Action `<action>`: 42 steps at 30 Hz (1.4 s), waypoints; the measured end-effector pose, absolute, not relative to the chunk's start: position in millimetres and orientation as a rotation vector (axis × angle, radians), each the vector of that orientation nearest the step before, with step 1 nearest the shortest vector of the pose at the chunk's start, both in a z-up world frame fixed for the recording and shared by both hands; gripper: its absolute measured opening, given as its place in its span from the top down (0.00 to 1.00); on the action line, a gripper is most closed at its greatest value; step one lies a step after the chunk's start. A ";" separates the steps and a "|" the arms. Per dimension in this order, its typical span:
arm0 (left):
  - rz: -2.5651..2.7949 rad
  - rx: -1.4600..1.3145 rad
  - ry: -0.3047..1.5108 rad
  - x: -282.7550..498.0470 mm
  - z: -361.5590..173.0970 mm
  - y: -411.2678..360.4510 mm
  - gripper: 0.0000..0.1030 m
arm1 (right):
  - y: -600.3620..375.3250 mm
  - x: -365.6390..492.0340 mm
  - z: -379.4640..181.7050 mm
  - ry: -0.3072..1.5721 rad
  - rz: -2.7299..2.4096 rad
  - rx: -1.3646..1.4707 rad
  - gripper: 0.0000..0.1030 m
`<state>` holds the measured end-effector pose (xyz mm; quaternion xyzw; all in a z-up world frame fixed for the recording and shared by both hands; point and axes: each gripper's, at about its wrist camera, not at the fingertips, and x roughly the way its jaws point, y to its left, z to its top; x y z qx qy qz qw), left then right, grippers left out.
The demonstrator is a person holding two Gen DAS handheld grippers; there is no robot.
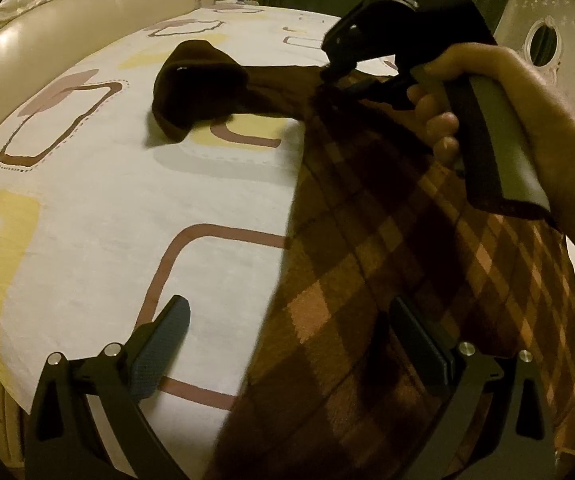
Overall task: Fold small clothes
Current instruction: 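Lift the sleeve with the right tool and lay it across the dress body, then lower the sleeve onto the dress and open the right tool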
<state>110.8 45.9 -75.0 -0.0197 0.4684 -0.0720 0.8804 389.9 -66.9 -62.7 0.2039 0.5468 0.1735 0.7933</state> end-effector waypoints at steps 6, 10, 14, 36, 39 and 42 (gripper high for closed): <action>-0.160 -0.017 0.951 109.1 -69.5 33.9 0.04 | -96.6 348.5 -21.8 1.069 0.477 0.388 0.56; -0.184 -0.014 0.963 108.9 -69.1 23.8 0.04 | -177.3 301.4 10.8 0.946 0.440 0.452 0.48; -0.194 -0.009 0.969 109.3 -68.2 15.3 0.04 | -294.6 244.2 22.4 0.826 0.172 0.481 0.43; -0.190 0.018 0.996 106.2 -54.7 -17.5 0.04 | -404.7 225.7 -88.1 1.044 0.053 0.661 0.91; -0.196 0.017 0.993 105.8 -55.3 -19.0 0.04 | -415.2 226.5 -90.8 1.052 0.044 0.653 0.92; -0.199 0.022 0.995 107.2 -58.5 -20.1 0.04 | -409.3 228.3 -89.6 1.055 0.074 0.584 0.90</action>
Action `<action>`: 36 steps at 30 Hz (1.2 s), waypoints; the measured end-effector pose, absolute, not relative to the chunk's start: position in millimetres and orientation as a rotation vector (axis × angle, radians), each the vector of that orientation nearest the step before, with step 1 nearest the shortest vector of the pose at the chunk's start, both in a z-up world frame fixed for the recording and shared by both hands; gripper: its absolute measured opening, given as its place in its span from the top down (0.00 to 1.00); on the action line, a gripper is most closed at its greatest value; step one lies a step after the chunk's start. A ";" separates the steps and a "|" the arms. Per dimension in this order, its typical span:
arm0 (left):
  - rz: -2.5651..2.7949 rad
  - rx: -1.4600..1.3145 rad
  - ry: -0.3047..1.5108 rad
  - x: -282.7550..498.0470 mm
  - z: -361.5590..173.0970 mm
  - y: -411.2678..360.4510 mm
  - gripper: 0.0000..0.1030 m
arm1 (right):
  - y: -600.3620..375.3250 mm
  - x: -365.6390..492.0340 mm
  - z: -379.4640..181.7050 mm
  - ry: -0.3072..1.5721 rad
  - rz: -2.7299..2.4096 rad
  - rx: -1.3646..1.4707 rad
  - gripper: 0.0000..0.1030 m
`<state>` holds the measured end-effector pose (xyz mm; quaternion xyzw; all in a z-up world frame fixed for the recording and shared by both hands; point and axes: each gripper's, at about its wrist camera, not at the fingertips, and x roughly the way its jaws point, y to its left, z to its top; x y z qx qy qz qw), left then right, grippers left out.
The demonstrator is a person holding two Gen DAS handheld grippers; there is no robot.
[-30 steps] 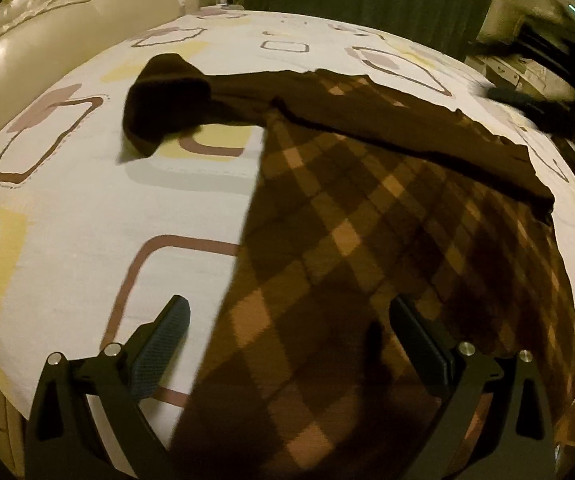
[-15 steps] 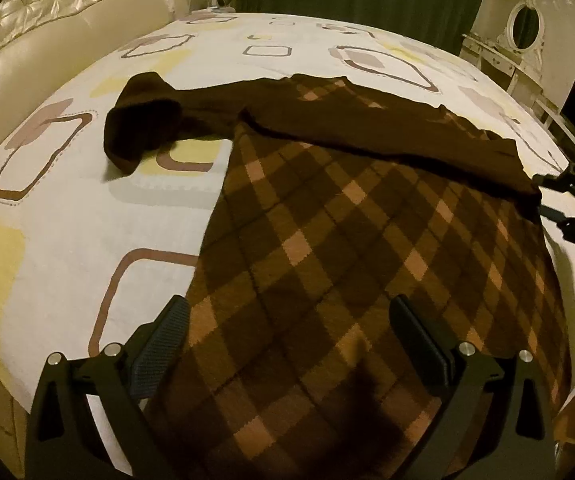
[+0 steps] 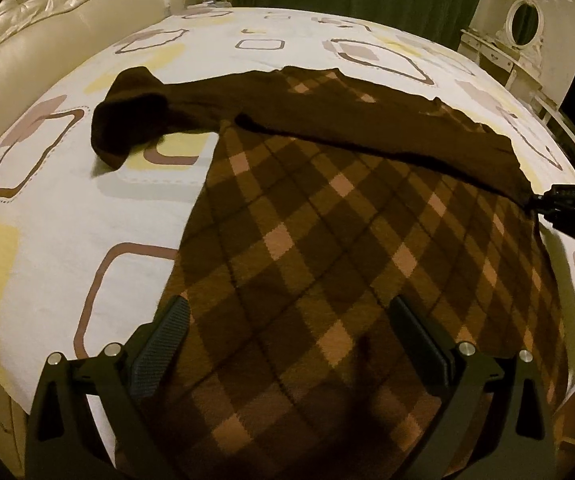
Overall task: Fold small clothes
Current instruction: 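Lower the sleeve onto the dress and open the right tool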
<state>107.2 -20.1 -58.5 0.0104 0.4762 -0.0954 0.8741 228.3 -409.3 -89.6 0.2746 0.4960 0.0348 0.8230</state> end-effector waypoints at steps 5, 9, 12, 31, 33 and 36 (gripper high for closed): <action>-0.207 0.017 0.995 107.7 -60.6 -20.3 0.04 | -424.4 228.8 -73.3 1.005 0.109 0.629 0.78; -0.207 0.021 0.983 109.7 -58.9 -19.4 0.04 | -447.7 253.1 -65.5 0.961 0.080 0.661 0.74; -0.202 0.015 0.977 112.1 -57.4 -18.0 0.04 | -460.3 279.2 -69.7 0.960 0.070 0.689 0.73; -0.204 0.009 0.982 115.4 -64.7 -12.8 0.04 | -466.5 334.3 -87.4 1.012 -0.005 0.613 0.92; -0.202 0.003 0.979 115.0 -64.6 -12.7 0.04 | -462.5 324.4 -73.2 0.980 -0.008 0.602 0.89; -0.198 -0.007 0.982 116.9 -65.2 -12.2 0.04 | -443.3 298.9 -51.3 0.933 0.011 0.558 0.81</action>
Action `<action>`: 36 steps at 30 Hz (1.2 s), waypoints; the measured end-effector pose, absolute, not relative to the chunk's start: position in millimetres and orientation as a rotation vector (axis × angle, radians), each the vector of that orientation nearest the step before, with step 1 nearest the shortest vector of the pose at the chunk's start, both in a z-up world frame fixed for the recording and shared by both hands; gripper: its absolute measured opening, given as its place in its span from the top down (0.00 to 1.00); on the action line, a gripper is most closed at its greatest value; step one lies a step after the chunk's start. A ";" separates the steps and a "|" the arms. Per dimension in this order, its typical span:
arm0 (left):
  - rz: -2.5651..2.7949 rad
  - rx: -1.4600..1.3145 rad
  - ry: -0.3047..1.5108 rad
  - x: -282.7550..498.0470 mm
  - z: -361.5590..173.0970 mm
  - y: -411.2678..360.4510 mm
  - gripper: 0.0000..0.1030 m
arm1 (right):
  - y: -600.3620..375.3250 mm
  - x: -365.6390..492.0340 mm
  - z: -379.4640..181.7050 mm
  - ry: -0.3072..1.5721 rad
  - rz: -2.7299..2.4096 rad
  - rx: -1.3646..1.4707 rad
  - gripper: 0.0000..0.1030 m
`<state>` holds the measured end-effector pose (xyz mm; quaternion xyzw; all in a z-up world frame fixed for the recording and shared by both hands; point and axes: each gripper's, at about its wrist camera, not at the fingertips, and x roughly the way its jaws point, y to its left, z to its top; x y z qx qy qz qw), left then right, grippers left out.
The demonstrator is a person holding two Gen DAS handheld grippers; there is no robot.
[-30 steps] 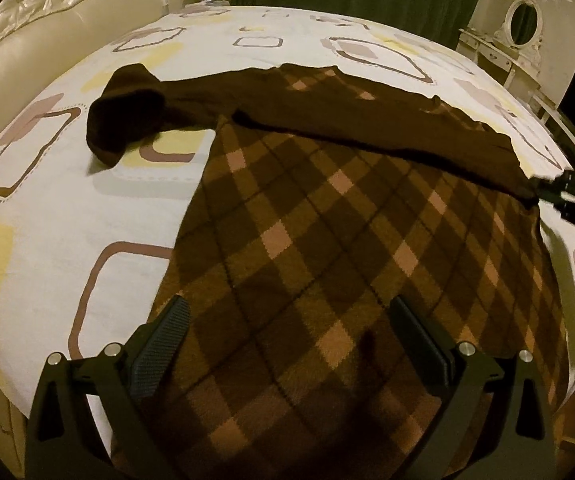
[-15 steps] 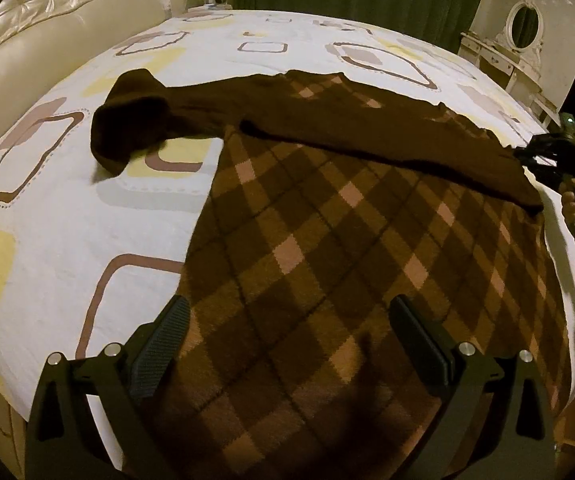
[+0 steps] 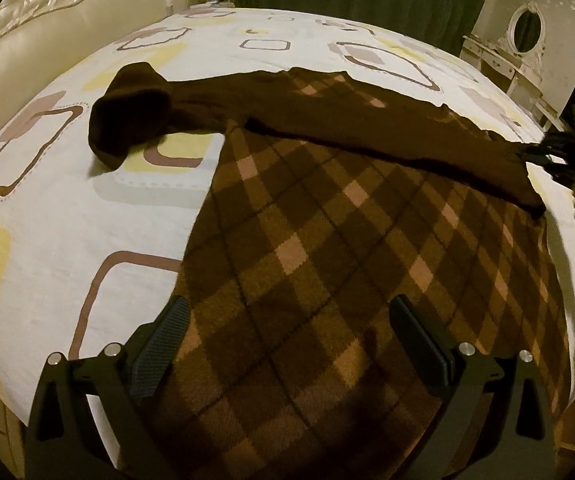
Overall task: Fold small clothes
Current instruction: 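Lower the sleeve onto the dress and open the right tool, then grasp the other sleeve cuff with the left tool and lift it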
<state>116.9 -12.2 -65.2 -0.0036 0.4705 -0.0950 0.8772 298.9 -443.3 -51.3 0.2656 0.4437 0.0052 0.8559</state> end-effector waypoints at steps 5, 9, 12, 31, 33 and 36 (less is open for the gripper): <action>-0.168 -0.017 0.977 120.3 -65.0 -7.9 0.04 | -399.9 250.9 -42.3 0.887 0.142 0.568 0.78; -0.202 -0.082 1.021 125.6 -68.5 2.9 0.04 | -372.8 238.8 -57.4 0.942 0.188 0.535 0.78; -0.217 -0.127 1.045 131.1 -68.3 13.0 0.04 | -364.1 244.1 -79.1 1.016 0.168 0.525 0.78; -0.167 -0.705 0.892 242.4 -49.6 130.0 0.04 | -330.4 238.9 -83.2 0.984 0.146 0.432 0.37; -0.122 -0.694 0.873 256.4 -48.8 134.6 0.04 | -332.0 238.5 -83.5 0.983 0.148 0.442 0.37; -0.060 -0.664 0.868 272.1 -50.1 139.3 0.04 | -333.3 238.7 -84.0 0.982 0.150 0.455 0.36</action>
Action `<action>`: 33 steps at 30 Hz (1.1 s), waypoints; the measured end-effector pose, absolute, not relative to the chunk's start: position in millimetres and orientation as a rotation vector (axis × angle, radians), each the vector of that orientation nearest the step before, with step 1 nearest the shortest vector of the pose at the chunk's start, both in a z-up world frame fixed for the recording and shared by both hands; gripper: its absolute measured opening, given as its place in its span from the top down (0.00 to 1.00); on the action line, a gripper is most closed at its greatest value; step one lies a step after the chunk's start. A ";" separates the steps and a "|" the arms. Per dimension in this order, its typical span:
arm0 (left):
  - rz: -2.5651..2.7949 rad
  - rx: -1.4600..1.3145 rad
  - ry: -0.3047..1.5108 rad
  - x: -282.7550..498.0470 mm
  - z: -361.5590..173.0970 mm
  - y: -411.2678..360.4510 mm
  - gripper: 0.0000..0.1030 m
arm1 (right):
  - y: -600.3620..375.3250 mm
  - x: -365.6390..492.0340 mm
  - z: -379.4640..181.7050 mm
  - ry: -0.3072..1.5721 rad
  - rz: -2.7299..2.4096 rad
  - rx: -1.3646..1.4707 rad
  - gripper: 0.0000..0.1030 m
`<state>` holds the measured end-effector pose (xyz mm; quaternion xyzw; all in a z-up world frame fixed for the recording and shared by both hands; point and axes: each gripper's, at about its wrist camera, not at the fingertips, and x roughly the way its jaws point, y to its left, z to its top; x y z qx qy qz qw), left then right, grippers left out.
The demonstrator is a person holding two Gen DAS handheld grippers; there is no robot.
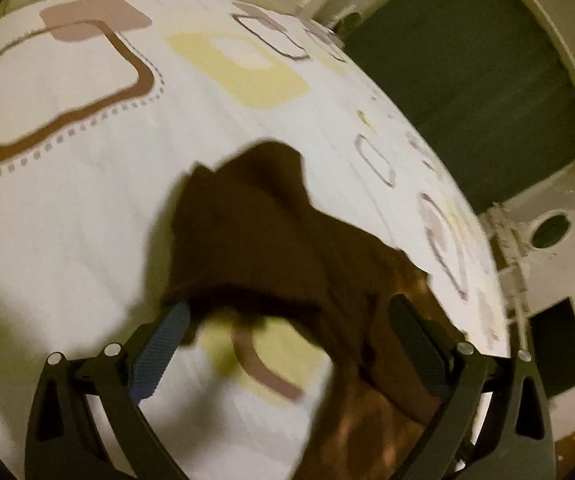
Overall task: Fold small clothes
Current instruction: 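Grasp the other sleeve cuff with the left tool and lift it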
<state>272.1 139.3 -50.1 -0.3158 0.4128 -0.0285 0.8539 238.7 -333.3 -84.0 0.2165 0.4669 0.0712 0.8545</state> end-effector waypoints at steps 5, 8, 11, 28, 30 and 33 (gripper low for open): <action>0.003 -0.721 0.890 287.8 -61.4 150.6 0.04 | -331.2 237.9 -84.4 0.974 0.146 0.453 0.34; -0.017 -0.827 0.904 281.0 -68.8 156.6 0.04 | -330.4 237.9 -84.4 0.972 0.140 0.451 0.33; -0.009 -0.778 0.906 279.8 -65.1 155.7 0.06 | -330.1 238.5 -84.5 0.968 0.137 0.457 0.32; 0.050 -0.460 0.787 287.2 13.9 156.0 0.88 | -337.0 228.6 -71.0 0.920 0.142 0.545 0.31; 0.039 -0.363 0.725 286.2 46.8 134.2 0.91 | -336.3 224.5 -64.4 0.908 0.147 0.539 0.31; -0.017 -0.246 0.653 277.4 82.9 93.3 0.91 | -336.9 218.5 -56.1 0.895 0.159 0.534 0.31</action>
